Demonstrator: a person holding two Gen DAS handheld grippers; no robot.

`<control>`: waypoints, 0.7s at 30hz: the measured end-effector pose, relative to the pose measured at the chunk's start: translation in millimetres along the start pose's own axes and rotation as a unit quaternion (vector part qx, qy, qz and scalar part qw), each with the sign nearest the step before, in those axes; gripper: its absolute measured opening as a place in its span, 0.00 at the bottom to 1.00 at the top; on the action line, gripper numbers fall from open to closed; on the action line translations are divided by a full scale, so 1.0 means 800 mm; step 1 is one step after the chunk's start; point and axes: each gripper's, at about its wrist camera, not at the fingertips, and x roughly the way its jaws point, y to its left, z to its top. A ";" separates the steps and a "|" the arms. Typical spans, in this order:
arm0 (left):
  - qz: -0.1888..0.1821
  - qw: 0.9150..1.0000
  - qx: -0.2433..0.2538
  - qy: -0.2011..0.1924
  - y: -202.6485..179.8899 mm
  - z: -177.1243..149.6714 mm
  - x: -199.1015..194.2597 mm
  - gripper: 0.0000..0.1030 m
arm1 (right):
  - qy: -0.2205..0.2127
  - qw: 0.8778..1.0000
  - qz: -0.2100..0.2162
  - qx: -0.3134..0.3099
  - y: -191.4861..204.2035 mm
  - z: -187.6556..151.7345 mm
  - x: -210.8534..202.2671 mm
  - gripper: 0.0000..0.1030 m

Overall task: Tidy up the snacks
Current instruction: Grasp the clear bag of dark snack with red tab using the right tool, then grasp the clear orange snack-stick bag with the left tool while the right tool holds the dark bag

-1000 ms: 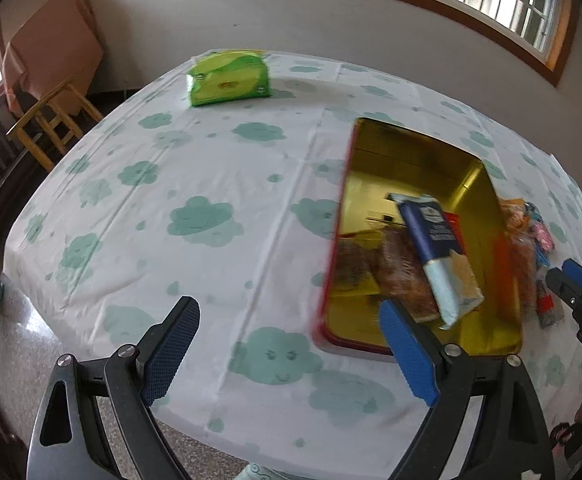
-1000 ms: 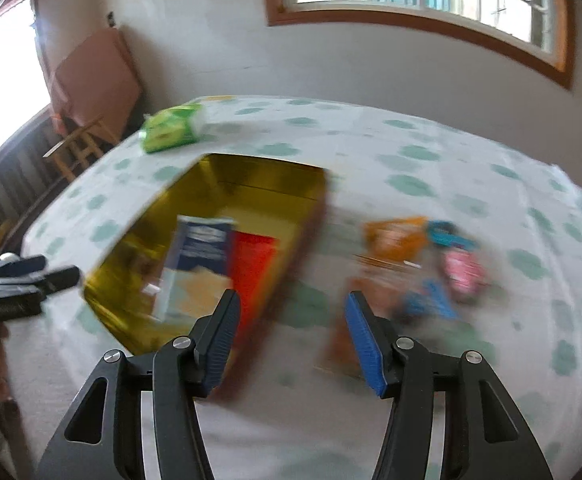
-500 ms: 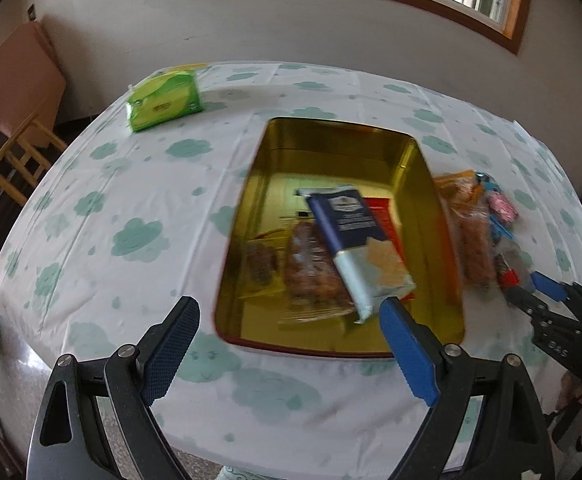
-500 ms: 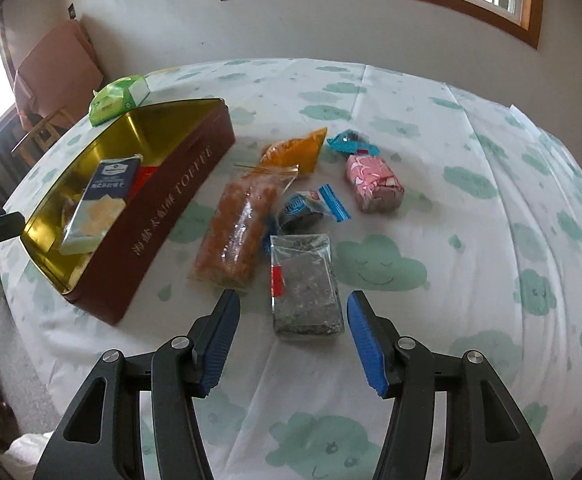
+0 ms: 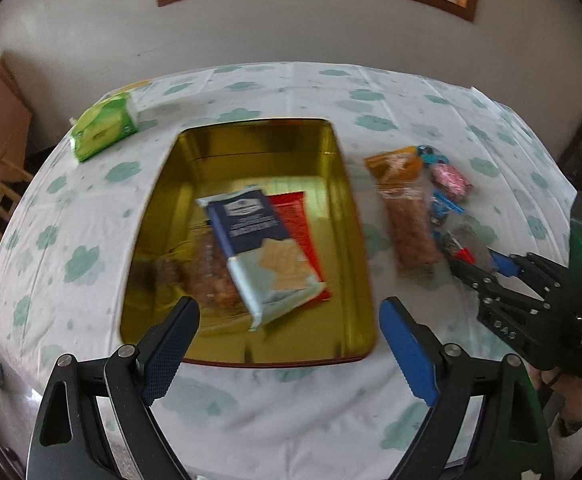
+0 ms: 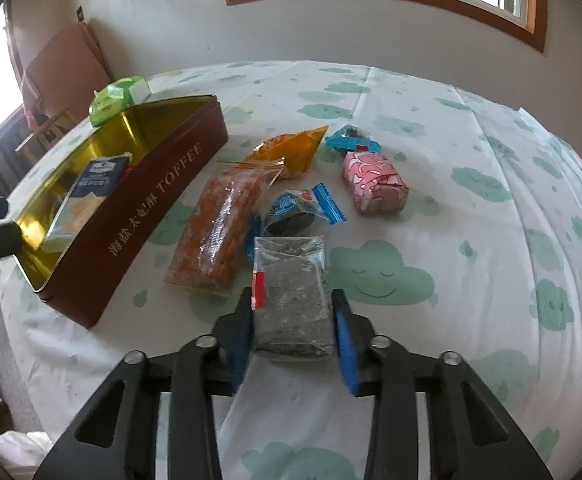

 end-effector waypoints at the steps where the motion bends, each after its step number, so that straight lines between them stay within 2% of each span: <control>1: -0.003 1.000 0.003 0.000 -0.004 0.001 0.000 0.87 | -0.002 1.000 0.000 0.001 -0.001 -0.001 0.000 0.35; 5: -0.018 1.000 0.017 -0.001 -0.029 0.008 0.002 0.87 | -0.012 1.000 -0.016 0.016 -0.019 -0.002 -0.004 0.35; 11: -0.036 0.999 0.038 0.005 -0.065 0.021 0.008 0.87 | -0.018 0.996 -0.063 0.056 -0.081 -0.003 -0.009 0.35; 17: -0.063 0.997 0.029 0.016 -0.083 0.038 0.024 0.86 | -0.021 0.990 -0.095 0.099 -0.142 -0.003 -0.015 0.35; 21: -0.084 0.996 0.018 0.035 -0.091 0.047 0.036 0.83 | -0.026 0.988 -0.087 0.122 -0.160 -0.004 -0.018 0.35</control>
